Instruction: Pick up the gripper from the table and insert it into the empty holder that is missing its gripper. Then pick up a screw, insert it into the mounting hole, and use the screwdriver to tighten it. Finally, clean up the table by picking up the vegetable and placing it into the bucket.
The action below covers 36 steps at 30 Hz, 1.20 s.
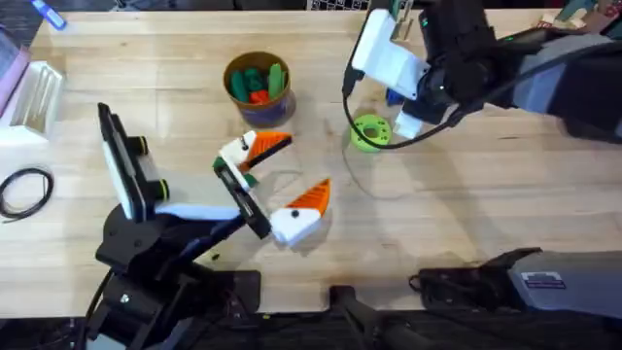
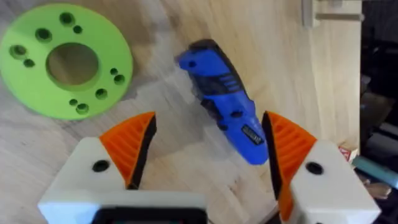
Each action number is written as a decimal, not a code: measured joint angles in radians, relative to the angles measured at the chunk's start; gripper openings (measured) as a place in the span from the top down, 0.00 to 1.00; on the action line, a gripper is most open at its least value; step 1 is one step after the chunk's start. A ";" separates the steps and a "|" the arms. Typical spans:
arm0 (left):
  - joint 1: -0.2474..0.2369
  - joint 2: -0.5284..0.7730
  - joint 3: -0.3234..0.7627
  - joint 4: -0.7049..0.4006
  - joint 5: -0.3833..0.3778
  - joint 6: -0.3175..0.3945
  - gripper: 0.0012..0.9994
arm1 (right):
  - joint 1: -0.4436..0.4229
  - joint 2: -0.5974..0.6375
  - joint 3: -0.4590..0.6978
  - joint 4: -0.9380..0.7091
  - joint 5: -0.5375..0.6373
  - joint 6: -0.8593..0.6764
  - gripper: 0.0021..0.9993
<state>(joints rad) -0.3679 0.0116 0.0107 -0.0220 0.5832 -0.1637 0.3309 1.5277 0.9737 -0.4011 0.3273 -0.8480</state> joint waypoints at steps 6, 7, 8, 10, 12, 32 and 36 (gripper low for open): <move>0.000 0.020 0.251 -0.348 -0.252 -0.215 0.01 | 0.003 -0.105 0.000 -0.020 -0.004 0.135 0.01; 0.000 0.043 0.309 -0.429 -0.293 -0.238 0.01 | 0.005 -0.114 0.000 -0.018 -0.004 0.143 0.02; 0.000 0.068 0.355 -0.491 -0.323 -0.251 0.01 | 0.009 -0.121 0.000 -0.018 -0.005 0.147 0.02; 0.000 0.150 0.455 -0.625 -0.391 -0.274 0.01 | 0.020 -0.132 0.000 -0.018 -0.007 0.154 0.01; 0.000 0.245 0.535 -0.730 -0.444 -0.289 0.01 | 0.031 -0.134 0.000 -0.018 -0.008 0.159 0.01; 0.232 1.097 0.740 -0.931 -0.531 -0.781 0.01 | 0.056 -0.134 0.000 0.001 -0.011 0.165 0.01; 0.268 1.207 0.740 -0.864 -0.527 -0.847 0.01 | 0.056 -0.134 0.000 0.001 -0.011 0.164 0.01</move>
<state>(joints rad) -0.1002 1.2188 0.7509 -0.8861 0.0563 -1.0110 0.3870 1.3941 0.9741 -0.4004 0.3164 -0.6842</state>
